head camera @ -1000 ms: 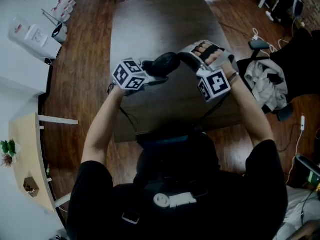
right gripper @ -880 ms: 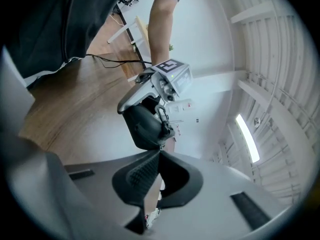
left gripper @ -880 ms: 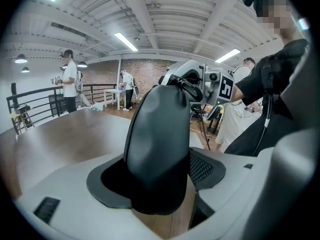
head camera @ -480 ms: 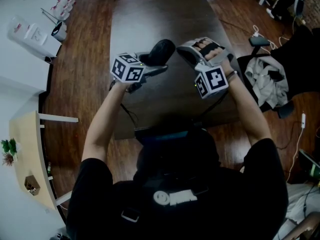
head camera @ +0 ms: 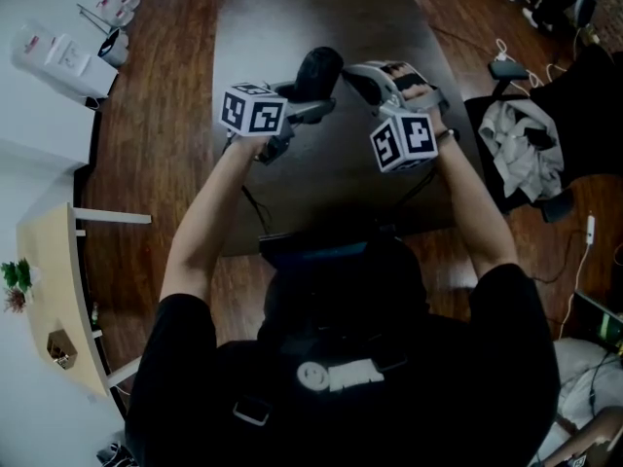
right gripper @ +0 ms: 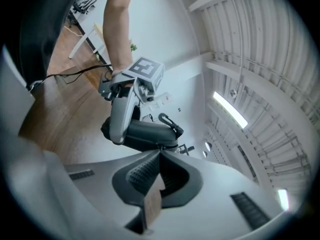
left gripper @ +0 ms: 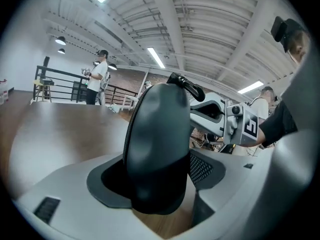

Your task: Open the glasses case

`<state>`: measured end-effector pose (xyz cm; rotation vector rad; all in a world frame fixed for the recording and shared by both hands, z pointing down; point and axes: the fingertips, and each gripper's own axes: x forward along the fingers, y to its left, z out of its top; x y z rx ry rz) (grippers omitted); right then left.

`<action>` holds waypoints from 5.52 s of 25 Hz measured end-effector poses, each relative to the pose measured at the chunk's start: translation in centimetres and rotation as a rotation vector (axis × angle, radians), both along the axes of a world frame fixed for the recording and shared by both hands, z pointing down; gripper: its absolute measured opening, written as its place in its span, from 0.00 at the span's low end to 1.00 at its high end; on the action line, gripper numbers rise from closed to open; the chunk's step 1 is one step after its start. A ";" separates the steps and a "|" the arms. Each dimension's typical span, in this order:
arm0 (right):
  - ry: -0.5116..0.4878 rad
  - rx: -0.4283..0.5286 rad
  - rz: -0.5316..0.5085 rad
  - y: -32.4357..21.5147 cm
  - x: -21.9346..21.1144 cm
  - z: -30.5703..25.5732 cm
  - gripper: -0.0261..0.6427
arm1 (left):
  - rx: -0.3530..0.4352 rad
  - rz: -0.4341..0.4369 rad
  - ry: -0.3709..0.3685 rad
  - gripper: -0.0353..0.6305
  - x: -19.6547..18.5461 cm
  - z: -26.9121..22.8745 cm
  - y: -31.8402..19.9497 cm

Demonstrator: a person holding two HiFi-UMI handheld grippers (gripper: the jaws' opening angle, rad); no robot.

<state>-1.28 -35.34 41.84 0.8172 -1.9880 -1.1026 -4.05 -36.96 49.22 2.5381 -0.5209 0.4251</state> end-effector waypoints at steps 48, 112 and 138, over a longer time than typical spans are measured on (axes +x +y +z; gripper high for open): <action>-1.680 -1.126 -0.429 -1.1 3.9 -4.4 0.57 | 0.085 0.073 0.244 0.18 3.2 -4.2 3.5; -0.701 -1.003 0.696 -7.3 7.1 25.0 0.16 | 0.105 -0.472 0.019 0.06 -8.5 3.4 -1.0; -0.976 -0.743 0.428 0.8 5.9 9.0 0.05 | 0.099 -0.504 0.057 0.05 -2.3 1.1 3.3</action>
